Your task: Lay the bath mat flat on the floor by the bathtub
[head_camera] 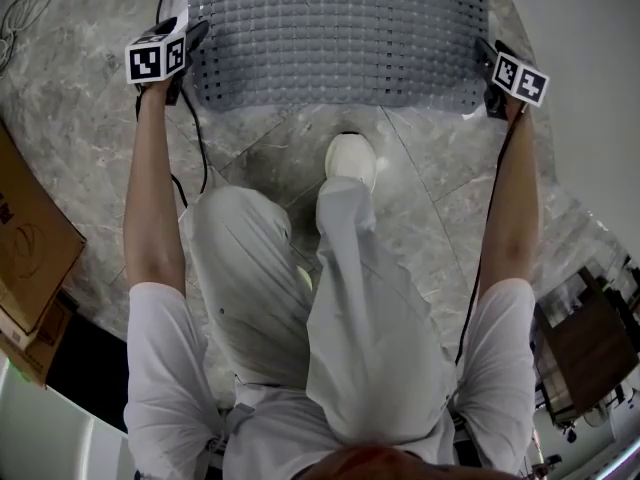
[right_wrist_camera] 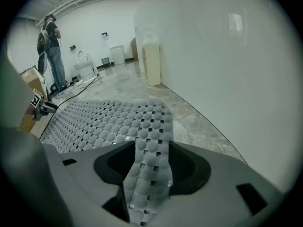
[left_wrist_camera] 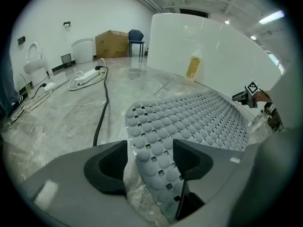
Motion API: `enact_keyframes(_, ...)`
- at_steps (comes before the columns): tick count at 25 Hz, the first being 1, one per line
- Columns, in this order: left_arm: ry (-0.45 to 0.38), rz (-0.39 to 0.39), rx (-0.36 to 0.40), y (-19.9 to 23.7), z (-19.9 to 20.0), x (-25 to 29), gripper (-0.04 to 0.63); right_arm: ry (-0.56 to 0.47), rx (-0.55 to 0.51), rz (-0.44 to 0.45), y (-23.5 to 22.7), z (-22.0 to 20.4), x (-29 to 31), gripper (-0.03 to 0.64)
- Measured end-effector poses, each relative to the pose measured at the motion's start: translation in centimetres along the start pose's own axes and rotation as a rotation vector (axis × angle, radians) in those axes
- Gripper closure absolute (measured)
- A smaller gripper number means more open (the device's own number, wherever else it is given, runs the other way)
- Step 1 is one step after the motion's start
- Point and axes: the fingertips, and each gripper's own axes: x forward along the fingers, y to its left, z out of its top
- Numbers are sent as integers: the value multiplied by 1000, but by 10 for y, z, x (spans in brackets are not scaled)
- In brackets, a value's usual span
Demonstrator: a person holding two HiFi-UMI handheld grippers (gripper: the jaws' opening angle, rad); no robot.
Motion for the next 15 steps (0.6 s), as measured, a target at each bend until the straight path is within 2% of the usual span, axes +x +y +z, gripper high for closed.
enact_keyframes(6,-77,-41,53,-42,14,-1,325,-74,-56,2,48,14,-5,394)
enact_keyframes(8,-117,-48,37,-51,23,-3,327,-99,-59,-11,63,17,-6,393)
enact_keyframes(11,-160,-38,-32,-63,28,-14,330,-117,-41,-24,85,14,-13,394)
enact_keyframes(13,-153,-17,-52,-74,24,-31,333,-112,-24,-24,102,11,-24,394)
enact_keyframes(15,-139,7,-41,-89,20,-54,342,-110,-4,-19,119,9,-40,396)
